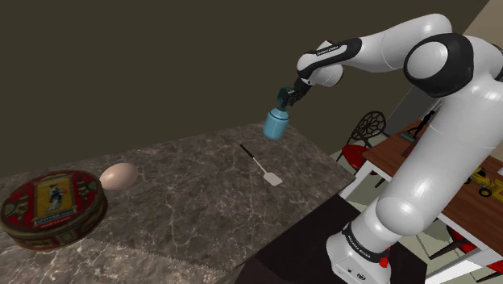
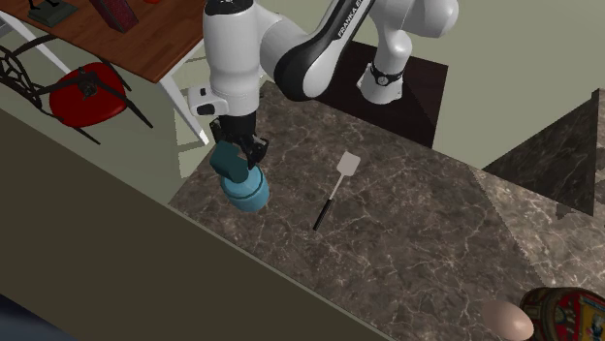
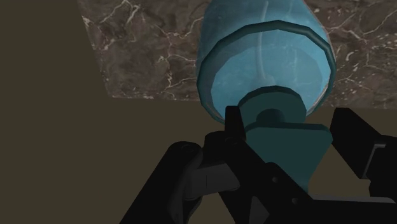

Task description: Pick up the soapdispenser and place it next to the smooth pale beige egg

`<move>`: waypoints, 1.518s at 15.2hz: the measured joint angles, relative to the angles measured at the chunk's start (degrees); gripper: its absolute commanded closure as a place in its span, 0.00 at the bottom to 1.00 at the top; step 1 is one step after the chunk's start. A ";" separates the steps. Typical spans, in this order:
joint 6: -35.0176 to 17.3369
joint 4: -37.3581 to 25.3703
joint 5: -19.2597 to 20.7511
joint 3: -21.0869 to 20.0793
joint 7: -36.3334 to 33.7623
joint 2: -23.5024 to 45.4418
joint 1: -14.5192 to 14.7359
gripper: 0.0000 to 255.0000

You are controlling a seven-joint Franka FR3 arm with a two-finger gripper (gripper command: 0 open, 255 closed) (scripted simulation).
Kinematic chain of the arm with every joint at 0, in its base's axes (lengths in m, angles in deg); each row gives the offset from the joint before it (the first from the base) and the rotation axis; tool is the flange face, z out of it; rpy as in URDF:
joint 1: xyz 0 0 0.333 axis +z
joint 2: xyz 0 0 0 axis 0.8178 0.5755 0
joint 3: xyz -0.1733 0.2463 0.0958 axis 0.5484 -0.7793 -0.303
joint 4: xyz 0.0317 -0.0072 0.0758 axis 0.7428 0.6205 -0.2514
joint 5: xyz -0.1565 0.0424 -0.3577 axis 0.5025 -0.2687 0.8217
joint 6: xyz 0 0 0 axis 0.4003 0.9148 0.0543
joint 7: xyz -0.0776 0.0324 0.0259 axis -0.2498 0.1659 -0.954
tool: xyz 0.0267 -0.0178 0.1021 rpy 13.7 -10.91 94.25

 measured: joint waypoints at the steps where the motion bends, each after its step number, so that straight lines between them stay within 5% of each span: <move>1: 0.00 0.00 0.00 0.00 0.00 0.00 0.00 1.00; 23: 13.75 -8.69 5.11 0.81 -4.60 -5.65 0.53 1.00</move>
